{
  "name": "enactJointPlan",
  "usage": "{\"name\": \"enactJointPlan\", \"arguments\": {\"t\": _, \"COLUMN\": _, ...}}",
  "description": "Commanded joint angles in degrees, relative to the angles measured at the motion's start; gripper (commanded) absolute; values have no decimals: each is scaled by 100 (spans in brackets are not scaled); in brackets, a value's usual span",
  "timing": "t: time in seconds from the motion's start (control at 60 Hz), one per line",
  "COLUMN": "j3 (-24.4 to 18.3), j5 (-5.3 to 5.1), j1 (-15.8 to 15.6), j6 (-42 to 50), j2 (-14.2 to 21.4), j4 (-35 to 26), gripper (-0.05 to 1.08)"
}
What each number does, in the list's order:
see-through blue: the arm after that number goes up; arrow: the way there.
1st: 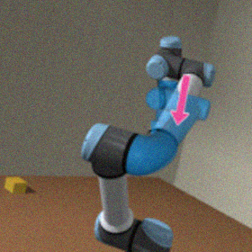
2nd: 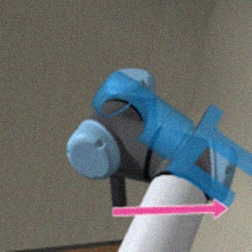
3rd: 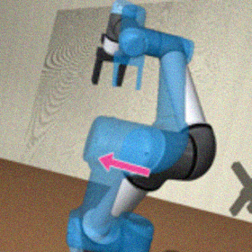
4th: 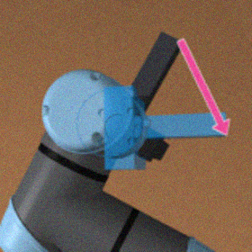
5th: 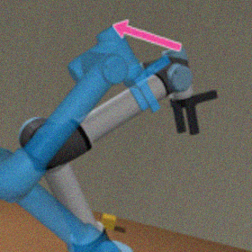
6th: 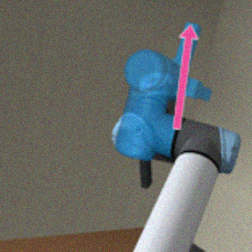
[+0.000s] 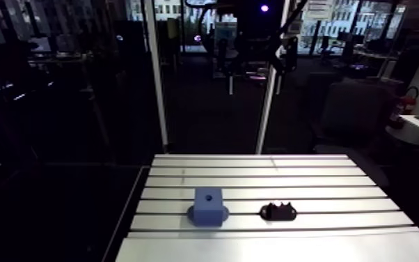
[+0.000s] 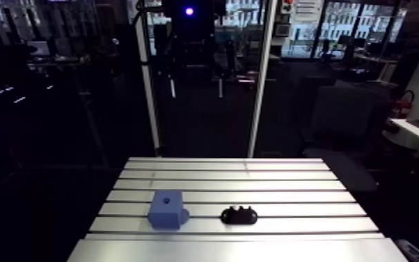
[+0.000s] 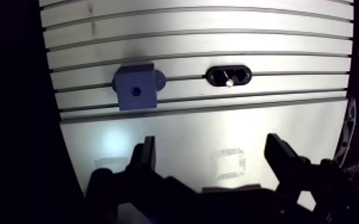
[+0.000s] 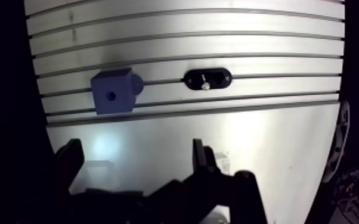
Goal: Pick up the M10 bolt and insert it into the hex recess until seated.
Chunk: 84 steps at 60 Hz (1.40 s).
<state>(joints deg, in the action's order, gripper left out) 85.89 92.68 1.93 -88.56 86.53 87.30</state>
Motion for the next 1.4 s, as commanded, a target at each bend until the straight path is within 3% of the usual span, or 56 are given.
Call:
{"name": "enactJointPlan", "arguments": {"t": 0.017, "j3": -60, "j5": 9, "j1": -211, "j6": -236, "j2": -150, "j4": 81, "gripper": 0}}
{"name": "enactJointPlan", "arguments": {"t": 0.75, "j3": -10, "j5": 18, "j1": -202, "j6": -228, "j2": -133, "j4": 98, "gripper": 0}}
{"name": "enactJointPlan", "arguments": {"t": 1.183, "j3": 551, "j5": 28, "j1": -97, "j6": -885, "j2": -81, "j4": 980, "gripper": 0}}
{"name": "enactJointPlan", "arguments": {"t": 1.4, "j3": 1047, "j5": 36, "j1": -22, "j6": -1180, "j2": -63, "j4": 1954, "gripper": 0}}
